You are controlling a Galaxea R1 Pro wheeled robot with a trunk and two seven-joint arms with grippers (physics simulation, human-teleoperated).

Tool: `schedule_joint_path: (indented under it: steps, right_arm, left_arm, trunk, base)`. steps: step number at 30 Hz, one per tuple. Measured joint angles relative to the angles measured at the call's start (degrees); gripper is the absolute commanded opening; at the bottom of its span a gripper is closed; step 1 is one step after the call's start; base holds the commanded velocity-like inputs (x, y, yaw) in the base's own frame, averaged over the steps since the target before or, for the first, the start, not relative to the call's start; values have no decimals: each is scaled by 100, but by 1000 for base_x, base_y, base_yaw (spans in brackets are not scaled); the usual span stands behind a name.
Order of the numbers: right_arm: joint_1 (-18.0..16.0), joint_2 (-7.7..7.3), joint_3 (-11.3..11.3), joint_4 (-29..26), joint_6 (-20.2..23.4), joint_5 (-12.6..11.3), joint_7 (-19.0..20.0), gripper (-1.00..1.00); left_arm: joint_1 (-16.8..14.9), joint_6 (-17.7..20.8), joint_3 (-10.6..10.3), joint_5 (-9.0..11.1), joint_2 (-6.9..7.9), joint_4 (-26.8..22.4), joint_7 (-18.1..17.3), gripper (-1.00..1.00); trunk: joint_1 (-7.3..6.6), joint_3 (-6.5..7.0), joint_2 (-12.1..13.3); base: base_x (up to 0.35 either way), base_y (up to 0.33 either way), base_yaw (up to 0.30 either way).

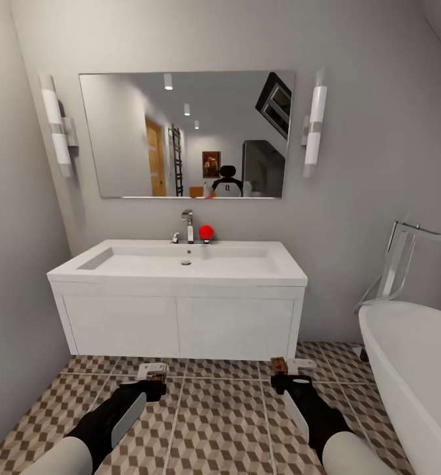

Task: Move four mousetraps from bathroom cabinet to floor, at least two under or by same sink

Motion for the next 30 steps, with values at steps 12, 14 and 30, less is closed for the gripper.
schedule_joint_path:
  steps: [12,14,30]
  right_arm:
    - [0,-6,3,24,-234,-40,2,-100]
    - [0,-6,3,25,-242,-39,2,-100]
    - [0,-8,3,26,-244,-28,2,-100]
  left_arm:
    - [0,-25,-10,0,-12,-6,7,-100]
    - [1,-26,-11,0,-12,-8,8,-100]
    - [0,-22,-26,-2,-35,-5,9,-100]
  trunk:
    - [0,0,0]
    - [0,0,0]
    - [351,-287,-640]
  base:
    - [0,0,0]
    - [0,0,0]
    - [0,0,0]
